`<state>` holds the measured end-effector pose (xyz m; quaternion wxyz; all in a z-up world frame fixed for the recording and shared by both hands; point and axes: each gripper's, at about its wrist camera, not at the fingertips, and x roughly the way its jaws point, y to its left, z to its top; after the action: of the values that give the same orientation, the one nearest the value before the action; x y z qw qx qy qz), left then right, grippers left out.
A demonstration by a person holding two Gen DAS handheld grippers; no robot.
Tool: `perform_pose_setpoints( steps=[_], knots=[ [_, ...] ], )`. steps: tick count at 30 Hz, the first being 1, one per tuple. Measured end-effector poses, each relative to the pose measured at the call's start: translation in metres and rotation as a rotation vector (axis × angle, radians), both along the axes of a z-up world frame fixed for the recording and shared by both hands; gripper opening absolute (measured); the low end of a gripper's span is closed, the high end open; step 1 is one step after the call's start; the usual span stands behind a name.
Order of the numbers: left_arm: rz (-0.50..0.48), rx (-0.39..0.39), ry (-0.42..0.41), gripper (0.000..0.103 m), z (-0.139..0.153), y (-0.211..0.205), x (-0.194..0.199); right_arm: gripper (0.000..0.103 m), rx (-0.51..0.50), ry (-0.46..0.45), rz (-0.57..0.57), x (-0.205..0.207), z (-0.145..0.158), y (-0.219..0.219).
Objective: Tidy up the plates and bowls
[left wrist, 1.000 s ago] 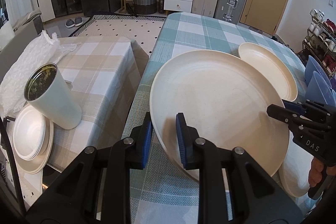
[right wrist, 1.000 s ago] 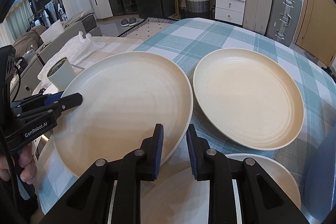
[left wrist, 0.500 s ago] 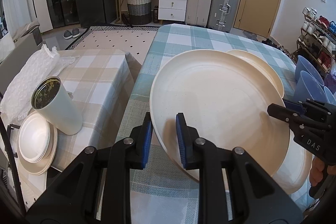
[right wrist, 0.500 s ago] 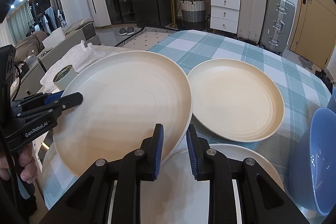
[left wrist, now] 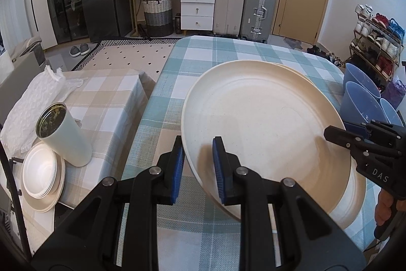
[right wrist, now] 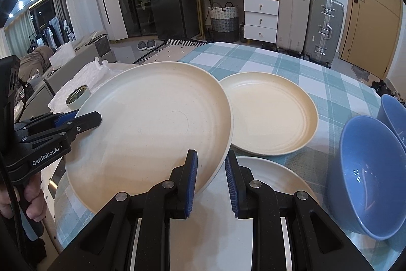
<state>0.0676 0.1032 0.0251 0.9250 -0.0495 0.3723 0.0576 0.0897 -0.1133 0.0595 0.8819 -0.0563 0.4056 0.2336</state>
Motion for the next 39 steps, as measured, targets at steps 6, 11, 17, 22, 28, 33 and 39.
perform_pose_setpoints(
  steps=[6,11,17,22,28,33,39],
  knots=[
    [-0.029,-0.003,-0.006,0.019,0.004,-0.016,-0.004,0.023,-0.001,-0.006,-0.024,-0.01,0.007,-0.015],
    [-0.058,0.0,-0.007,0.019,0.005,-0.028,-0.006,0.023,0.008,-0.01,-0.048,-0.016,0.012,-0.028],
    [-0.086,0.005,-0.004,0.019,0.005,-0.04,-0.008,0.023,0.022,0.002,-0.073,-0.023,0.014,-0.038],
    [-0.11,0.008,-0.003,0.019,0.002,-0.05,-0.007,0.023,0.022,0.0,-0.095,-0.03,0.013,-0.05],
    [-0.143,0.013,0.005,0.019,-0.004,-0.064,-0.007,0.023,0.024,0.011,-0.129,-0.038,0.008,-0.064],
    [-0.165,0.017,0.013,0.019,-0.01,-0.076,-0.006,0.023,0.008,0.019,-0.147,-0.042,0.005,-0.073],
    [-0.188,0.015,0.023,0.019,-0.017,-0.084,-0.004,0.023,-0.009,0.022,-0.16,-0.046,0.001,-0.082]
  ],
)
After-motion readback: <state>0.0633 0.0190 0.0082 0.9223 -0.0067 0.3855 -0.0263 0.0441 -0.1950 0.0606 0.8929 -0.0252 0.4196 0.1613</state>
